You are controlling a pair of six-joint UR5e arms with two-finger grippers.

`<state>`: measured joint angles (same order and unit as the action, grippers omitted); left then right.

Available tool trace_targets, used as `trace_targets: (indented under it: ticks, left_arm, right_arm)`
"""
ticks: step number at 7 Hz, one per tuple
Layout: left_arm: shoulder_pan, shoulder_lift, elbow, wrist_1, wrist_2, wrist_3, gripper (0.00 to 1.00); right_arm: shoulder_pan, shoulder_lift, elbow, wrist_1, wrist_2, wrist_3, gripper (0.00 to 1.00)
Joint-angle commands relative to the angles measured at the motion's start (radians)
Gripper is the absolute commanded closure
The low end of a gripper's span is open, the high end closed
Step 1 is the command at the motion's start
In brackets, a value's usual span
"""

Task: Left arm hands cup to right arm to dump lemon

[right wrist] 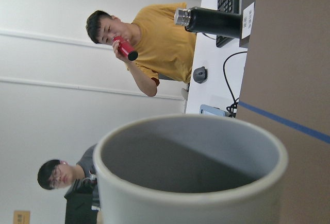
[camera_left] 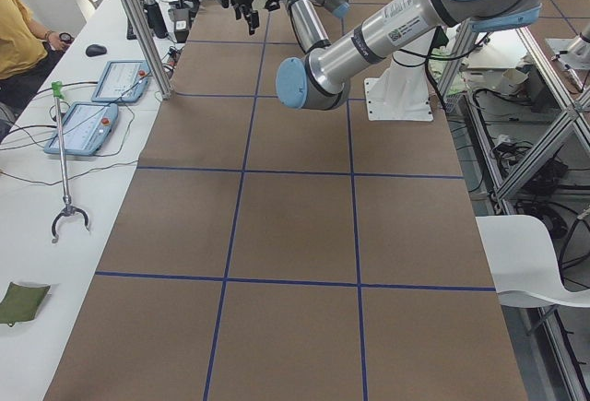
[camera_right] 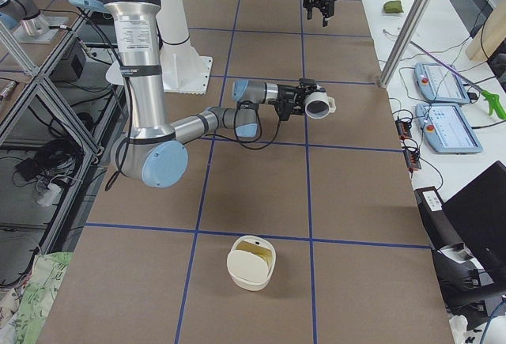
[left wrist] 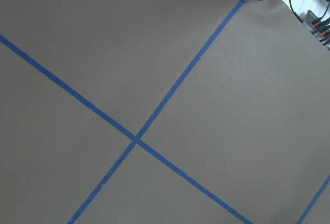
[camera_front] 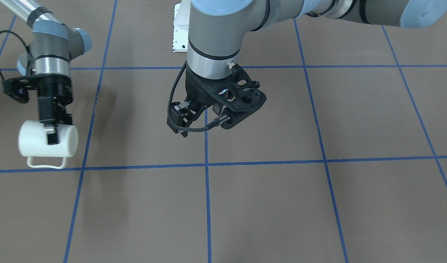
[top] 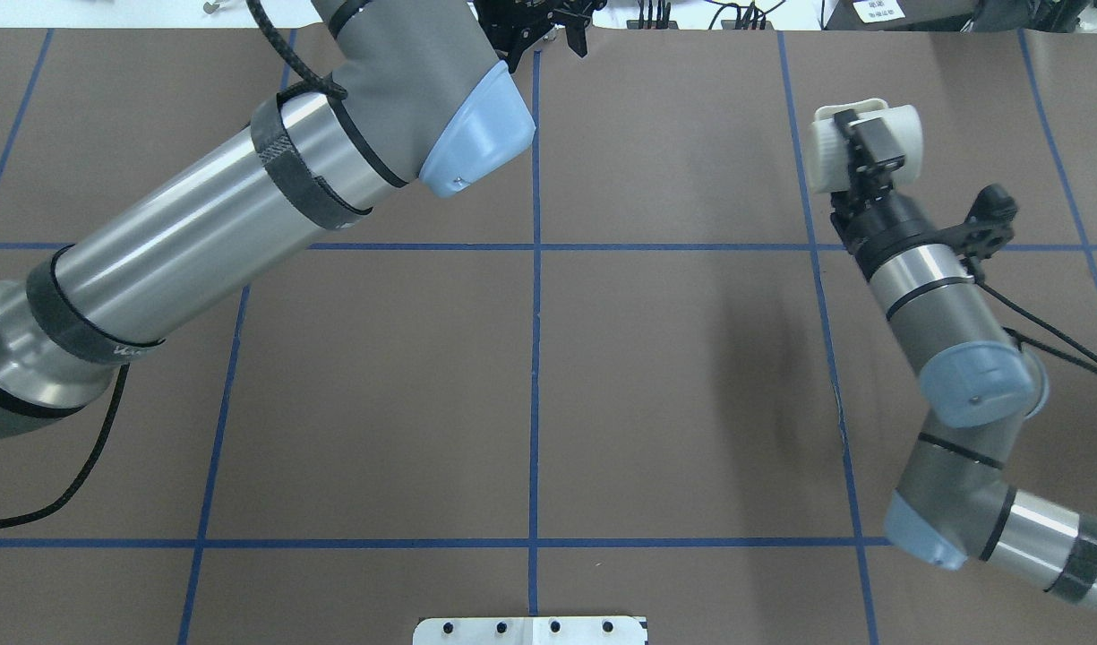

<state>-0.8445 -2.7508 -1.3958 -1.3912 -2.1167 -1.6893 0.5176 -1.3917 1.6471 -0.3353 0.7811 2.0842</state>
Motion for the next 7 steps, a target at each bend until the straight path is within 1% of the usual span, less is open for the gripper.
trace_targets:
  ticks: [1, 2, 3, 4, 5, 6, 7]
  left_arm:
    - [-0.005, 0.0, -0.003, 0.001, 0.001, 0.054, 0.0]
    - [-0.004, 0.0, 0.0, 0.0, 0.001, 0.056, 0.0]
    - [-0.002, 0.0, 0.004, -0.002, 0.018, 0.077, 0.0]
    - [0.002, -0.004, 0.009, 0.008, 0.017, 0.114, 0.0]
    - [0.033, -0.003, 0.009, 0.014, 0.021, 0.114, 0.0]
    - [0.042, -0.001, 0.009, 0.018, 0.021, 0.115, 0.0]
    - [0.056, -0.006, 0.008, 0.047, 0.021, 0.115, 0.0]
  right_arm:
    - [-0.14, 0.127, -0.012, -0.088, -0.068, -0.423, 0.64]
    - [-0.154, 0.163, -0.021, -0.185, -0.066, -0.55, 0.64]
    - [-0.157, 0.242, -0.039, -0.289, -0.068, -0.685, 0.64]
    - [-0.162, 0.313, -0.052, -0.391, -0.068, -0.778, 0.62]
    - [-0.163, 0.345, -0.052, -0.49, -0.069, -0.824, 0.61]
    - [-0.165, 0.359, -0.052, -0.537, -0.071, -0.895, 0.59]
    - [-0.166, 0.382, -0.055, -0.557, -0.083, -0.958, 0.57]
